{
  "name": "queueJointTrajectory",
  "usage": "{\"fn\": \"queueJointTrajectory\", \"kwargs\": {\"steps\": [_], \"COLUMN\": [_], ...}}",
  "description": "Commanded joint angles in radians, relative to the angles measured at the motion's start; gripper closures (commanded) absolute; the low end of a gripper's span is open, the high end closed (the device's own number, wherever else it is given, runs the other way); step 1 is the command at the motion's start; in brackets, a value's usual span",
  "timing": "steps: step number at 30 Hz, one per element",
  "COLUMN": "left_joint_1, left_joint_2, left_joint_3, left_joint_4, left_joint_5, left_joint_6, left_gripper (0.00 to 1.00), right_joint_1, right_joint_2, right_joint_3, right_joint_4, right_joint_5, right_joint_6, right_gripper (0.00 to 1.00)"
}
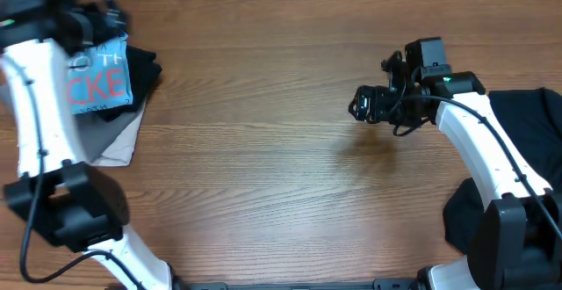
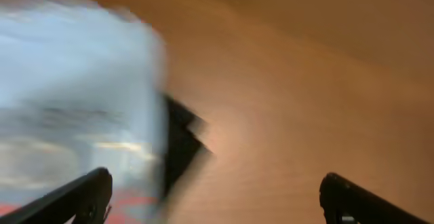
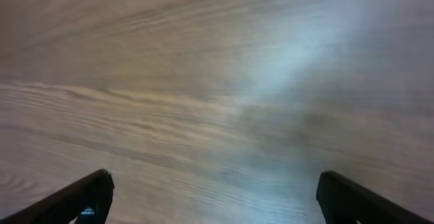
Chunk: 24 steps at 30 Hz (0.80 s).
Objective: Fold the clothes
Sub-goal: 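Release the bundle and pull the left gripper back from the stack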
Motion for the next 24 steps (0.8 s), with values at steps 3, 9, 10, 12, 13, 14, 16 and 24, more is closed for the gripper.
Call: {"fn": "queueJointTrajectory", "kwargs": {"steps": [3, 9, 10, 12, 13, 14, 16, 24], "left_joint_1": [-0.151, -0.178, -0.180, -0.186, -0.190, -0.193, -0.200, -0.227], "left_joint_2": [-0.026, -0.059, -0.072, -0.108, -0.131, -0.159, -0.229, -0.753], "left_joint_3": [0.014, 0.014, 0.014, 0.013, 0.011, 0.006, -0.017, -0.404], "left_joint_4": [-0.229, -0.460, -0.483, -0.514, -0.521, -0.524, -0.514, -0.200], "left_joint_5": [-0.105, -0.120, -0.120, -0.125, -0.125, -0.128, -0.153, -0.226], "left_joint_6": [0.051, -0.074, -0.073, -0.051, -0.037, -0.029, -0.029, -0.048], "left_gripper": [0.00, 0.00, 0.00, 0.00, 0.00, 0.00, 0.00, 0.00], "right_joint_1": [-0.013, -0.013, -0.013, -0.013, -0.013, -0.013, -0.013, 0.040], "right_joint_2": [-0.024, -0.051, -0.071, -0.117, -0.142, -0.171, -0.235, -0.715], "right_joint_3": [0.113, 0.276, 0.277, 0.276, 0.273, 0.268, 0.247, -0.094], "right_joint_4": [-0.031, -0.278, -0.289, -0.303, -0.305, -0.304, -0.298, -0.075], "right_joint_5": [0.050, 0.245, 0.247, 0.247, 0.248, 0.251, 0.266, 0.338], "right_joint_6": [-0.074, 0.006, 0.018, 0.038, 0.052, 0.067, 0.102, 0.122], "right_gripper": [0.00, 0.00, 0.00, 0.00, 0.00, 0.00, 0.00, 0.00]}}
